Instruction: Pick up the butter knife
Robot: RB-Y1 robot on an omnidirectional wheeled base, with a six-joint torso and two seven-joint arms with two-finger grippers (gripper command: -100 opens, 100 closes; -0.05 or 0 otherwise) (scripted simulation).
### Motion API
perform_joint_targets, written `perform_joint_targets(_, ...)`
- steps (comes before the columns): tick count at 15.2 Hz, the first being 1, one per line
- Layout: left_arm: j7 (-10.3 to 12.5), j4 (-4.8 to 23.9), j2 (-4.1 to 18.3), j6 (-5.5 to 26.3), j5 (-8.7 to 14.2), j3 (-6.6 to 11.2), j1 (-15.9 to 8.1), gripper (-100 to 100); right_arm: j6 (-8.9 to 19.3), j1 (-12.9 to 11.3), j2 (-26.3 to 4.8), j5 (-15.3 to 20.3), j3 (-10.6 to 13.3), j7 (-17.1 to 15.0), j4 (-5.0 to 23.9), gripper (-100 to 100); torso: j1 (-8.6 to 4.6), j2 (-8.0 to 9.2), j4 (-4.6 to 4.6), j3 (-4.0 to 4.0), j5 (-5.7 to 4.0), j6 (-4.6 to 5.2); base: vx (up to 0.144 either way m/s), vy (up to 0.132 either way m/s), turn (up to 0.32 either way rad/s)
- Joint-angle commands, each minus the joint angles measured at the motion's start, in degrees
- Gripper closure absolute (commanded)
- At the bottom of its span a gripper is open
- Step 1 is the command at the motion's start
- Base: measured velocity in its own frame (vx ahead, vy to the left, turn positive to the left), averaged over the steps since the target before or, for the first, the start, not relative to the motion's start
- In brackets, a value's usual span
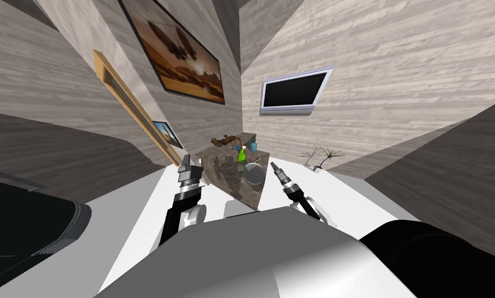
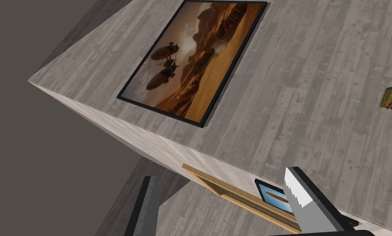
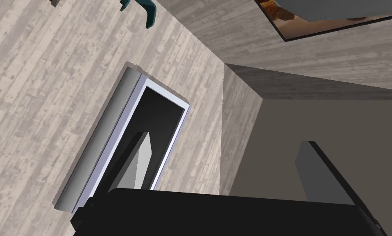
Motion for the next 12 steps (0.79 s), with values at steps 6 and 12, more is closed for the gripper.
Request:
perform_joint_targets(6,0.0,0.0,0.0,0.0,0.0,0.0,0.0,0,0.8,-0.3,-8.5,4.5,-0.1,3.3,6.2,-100,0.04,-0.06,-0.01,-0.03,0.01,-0.01,0.038,0.085,0.1)
perform_joint_targets(12,0.0,0.0,0.0,0.0,0.0,0.0,0.0,0,1.2,-0.6,-15.9,8.7,-0.3,6.2,12.4,-100,-0.05,0.01,0.0,0.01,-0.01,0.01,0.033,0.074,0.086)
